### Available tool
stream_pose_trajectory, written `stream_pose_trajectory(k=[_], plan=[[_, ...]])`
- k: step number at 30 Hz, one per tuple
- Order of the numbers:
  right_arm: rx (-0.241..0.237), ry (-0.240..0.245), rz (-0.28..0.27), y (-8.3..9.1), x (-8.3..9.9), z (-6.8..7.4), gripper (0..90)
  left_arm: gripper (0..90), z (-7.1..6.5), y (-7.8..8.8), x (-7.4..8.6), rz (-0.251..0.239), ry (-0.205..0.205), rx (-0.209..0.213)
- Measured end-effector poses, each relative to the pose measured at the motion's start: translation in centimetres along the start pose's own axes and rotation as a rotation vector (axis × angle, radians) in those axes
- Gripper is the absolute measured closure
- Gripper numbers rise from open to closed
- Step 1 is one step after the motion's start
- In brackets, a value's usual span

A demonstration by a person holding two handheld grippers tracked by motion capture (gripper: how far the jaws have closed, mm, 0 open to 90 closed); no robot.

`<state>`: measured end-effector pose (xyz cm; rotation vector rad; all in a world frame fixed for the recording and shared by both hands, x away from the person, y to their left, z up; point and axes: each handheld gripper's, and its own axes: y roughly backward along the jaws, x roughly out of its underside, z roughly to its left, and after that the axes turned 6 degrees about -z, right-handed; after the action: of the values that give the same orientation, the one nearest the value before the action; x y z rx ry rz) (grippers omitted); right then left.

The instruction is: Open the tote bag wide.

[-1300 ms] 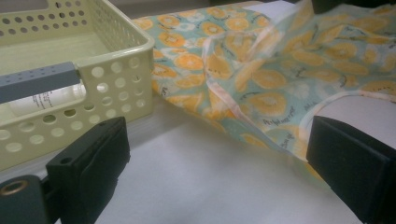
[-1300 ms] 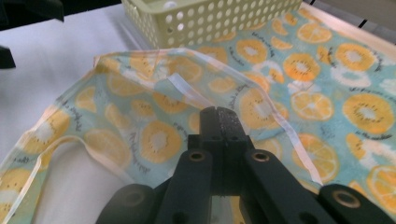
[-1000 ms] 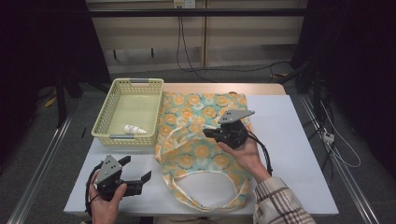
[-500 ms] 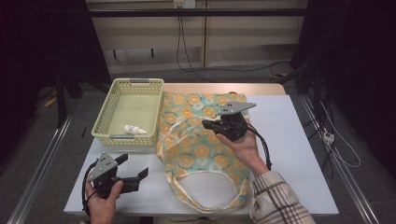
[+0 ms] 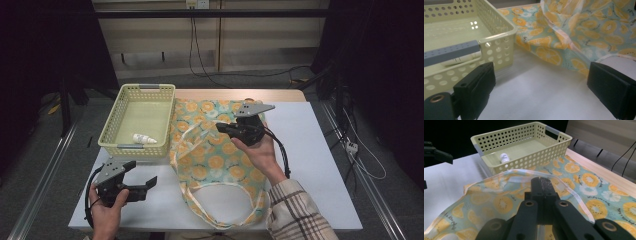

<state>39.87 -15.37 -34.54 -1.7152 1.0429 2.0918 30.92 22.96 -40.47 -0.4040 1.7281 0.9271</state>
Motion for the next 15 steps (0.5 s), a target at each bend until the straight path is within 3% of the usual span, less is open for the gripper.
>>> stream_pose_trajectory(k=[7, 12, 15], plan=[[-0.003, -0.001, -0.008, -0.3, -0.5, -0.1, 90.0, 6.8, 1.8, 0.2, -1.5, 0.056, -0.016, 0.027], [-0.012, 0.005, 0.001, -0.6, -0.4, 0.0, 90.0, 6.8, 2.9, -0.3, -2.7, 0.088, -0.052, 0.086], [-0.011, 0.005, 0.002, -0.5, -0.4, 0.1, 90.0, 7.3, 3.3, -0.7, -3.6, 0.115, -0.075, 0.076]])
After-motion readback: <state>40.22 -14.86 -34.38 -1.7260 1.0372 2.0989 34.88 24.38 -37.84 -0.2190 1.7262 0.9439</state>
